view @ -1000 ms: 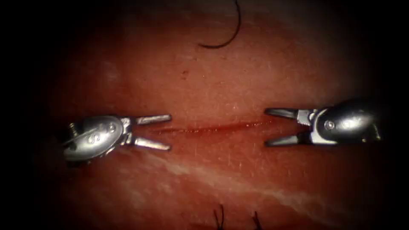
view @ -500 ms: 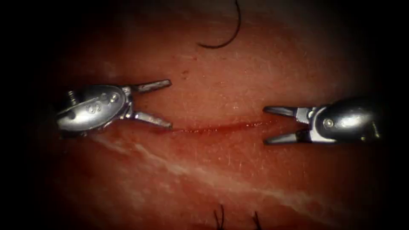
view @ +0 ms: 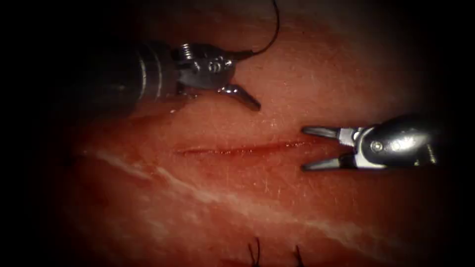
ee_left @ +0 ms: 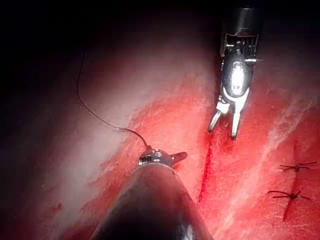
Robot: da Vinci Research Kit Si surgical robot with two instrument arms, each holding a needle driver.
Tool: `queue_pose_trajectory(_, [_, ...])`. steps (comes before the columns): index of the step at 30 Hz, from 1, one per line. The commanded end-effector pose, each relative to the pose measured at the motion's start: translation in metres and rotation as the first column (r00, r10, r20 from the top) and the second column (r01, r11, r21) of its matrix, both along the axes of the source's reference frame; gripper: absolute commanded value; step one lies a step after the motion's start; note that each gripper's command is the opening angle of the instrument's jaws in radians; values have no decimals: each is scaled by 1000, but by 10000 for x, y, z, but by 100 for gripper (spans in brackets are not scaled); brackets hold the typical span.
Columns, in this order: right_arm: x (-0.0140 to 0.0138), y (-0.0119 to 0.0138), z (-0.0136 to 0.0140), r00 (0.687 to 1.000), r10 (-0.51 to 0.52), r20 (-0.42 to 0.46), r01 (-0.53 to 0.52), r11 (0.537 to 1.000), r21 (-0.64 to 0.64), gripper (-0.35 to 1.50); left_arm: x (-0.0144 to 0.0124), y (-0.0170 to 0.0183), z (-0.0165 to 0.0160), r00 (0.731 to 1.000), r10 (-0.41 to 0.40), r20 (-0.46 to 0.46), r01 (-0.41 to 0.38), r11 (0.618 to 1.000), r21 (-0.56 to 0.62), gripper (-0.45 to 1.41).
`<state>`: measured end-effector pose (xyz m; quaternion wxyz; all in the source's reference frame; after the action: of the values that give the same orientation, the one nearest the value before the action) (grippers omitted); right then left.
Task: Wound Closure
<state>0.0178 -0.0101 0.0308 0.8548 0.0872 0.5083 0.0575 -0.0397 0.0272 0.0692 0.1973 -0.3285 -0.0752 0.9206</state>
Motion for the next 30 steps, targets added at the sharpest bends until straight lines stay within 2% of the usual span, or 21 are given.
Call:
queue_pose_trajectory(1, [3,-11,5,1000,-2,0,2,1000,5,43,-8,1,10,1000,12,-27,-13,1000,-17,68])
queue_pose_trajectory(7, [3,-11,5,1000,-2,0,2,1000,4,43,-9,10,28,991,31,-126,-35,999,-34,74])
queue_pose_trajectory(12, [5,-12,5,1000,0,0,0,1000,4,45,-7,21,44,989,21,-149,-28,999,-43,71])
queue_pose_trajectory(14, [6,-12,5,1000,0,1,0,1000,4,45,-6,24,49,987,21,-158,-29,999,-43,61])
queue_pose_trajectory(15, [7,-13,5,1000,1,1,-1,1000,3,48,-6,24,54,986,24,-164,-32,999,-43,36])
queue_pose_trajectory(17, [9,-13,5,1000,1,1,-1,1000,3,48,-6,22,56,985,27,-171,-35,998,-44,2])
queue_pose_trajectory(18, [9,-13,5,1000,1,1,-1,1000,3,48,-7,21,58,985,32,-168,-39,998,-39,-28])
queue_pose_trajectory(19, [9,-14,4,1000,1,1,-1,1000,3,48,-7,19,58,986,39,-161,-45,998,-32,-45])
queue_pose_trajectory(25, [10,-14,4,1000,4,-1,-4,1000,2,50,-5,20,55,989,49,-139,-52,999,-18,-45])
queue_pose_trajectory(27, [10,-15,3,1000,23,3,-23,999,38,50,-1,20,51,992,42,-122,-46,999,-28,-45])
queue_pose_trajectory(30, [12,-14,-2,999,49,19,-51,996,67,48,12,16,39,998,30,-61,-35,997,-74,-45])
